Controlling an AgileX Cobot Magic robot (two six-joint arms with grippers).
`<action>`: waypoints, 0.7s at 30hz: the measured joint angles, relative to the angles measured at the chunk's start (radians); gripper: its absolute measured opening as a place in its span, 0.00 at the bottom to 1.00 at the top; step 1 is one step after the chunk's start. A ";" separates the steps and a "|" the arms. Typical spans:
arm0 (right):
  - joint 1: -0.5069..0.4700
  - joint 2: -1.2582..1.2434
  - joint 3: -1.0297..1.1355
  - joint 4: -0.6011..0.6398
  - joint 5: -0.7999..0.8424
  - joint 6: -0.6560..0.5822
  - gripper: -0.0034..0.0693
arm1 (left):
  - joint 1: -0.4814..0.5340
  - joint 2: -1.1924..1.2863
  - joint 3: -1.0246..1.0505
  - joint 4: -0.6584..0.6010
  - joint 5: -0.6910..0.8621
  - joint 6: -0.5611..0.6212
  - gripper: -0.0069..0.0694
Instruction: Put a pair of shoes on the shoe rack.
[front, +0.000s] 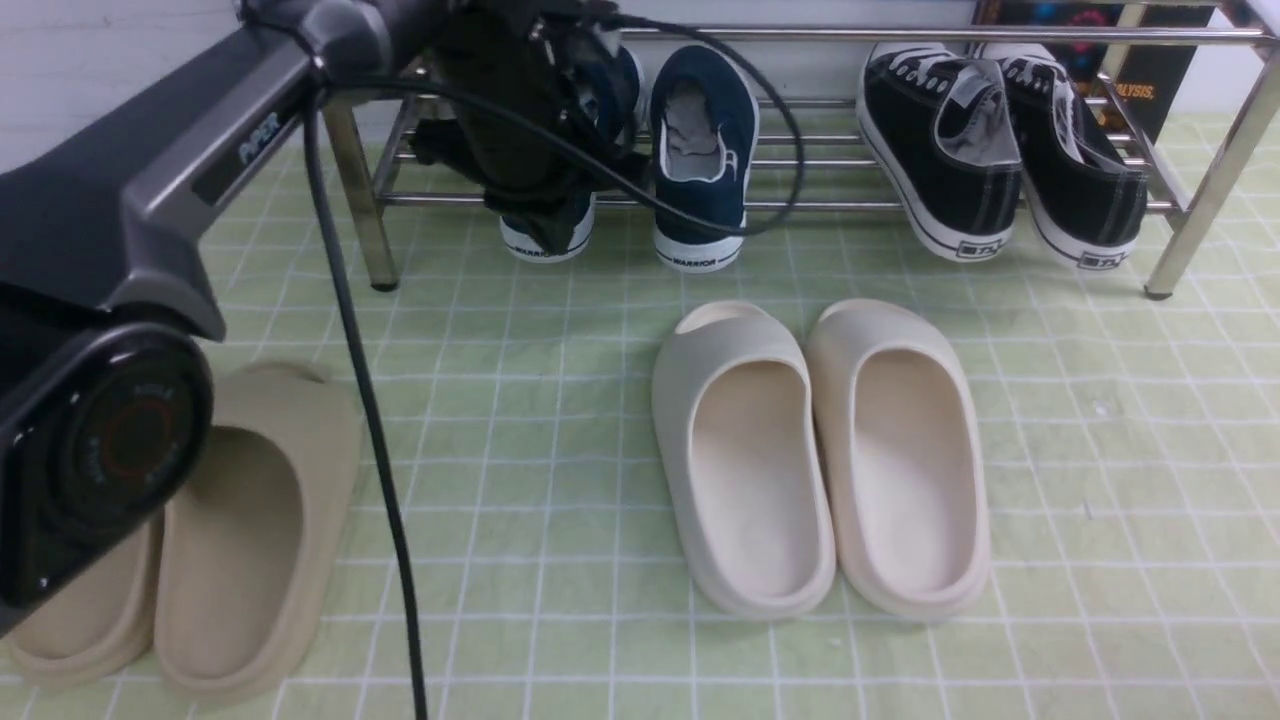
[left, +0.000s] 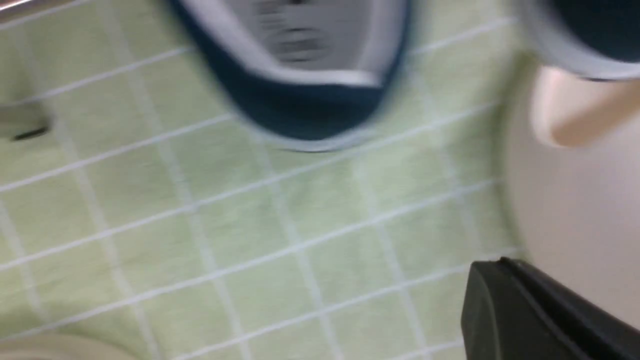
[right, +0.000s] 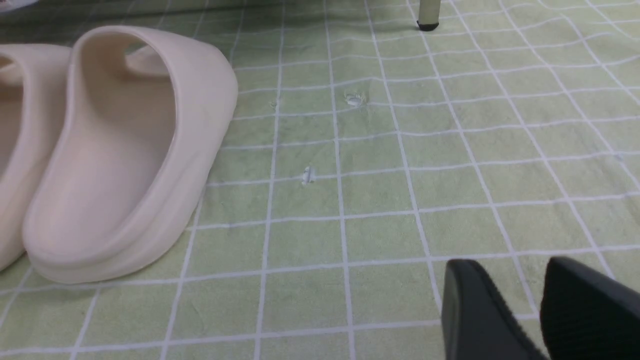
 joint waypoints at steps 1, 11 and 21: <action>0.000 0.000 0.000 0.000 0.000 0.000 0.38 | 0.018 0.017 0.000 0.006 0.001 -0.002 0.07; 0.000 0.000 0.000 0.000 0.000 0.000 0.38 | 0.031 0.089 0.000 -0.018 -0.140 -0.052 0.07; 0.000 0.000 0.000 0.000 0.000 0.000 0.38 | 0.019 0.008 0.000 -0.045 -0.089 -0.048 0.07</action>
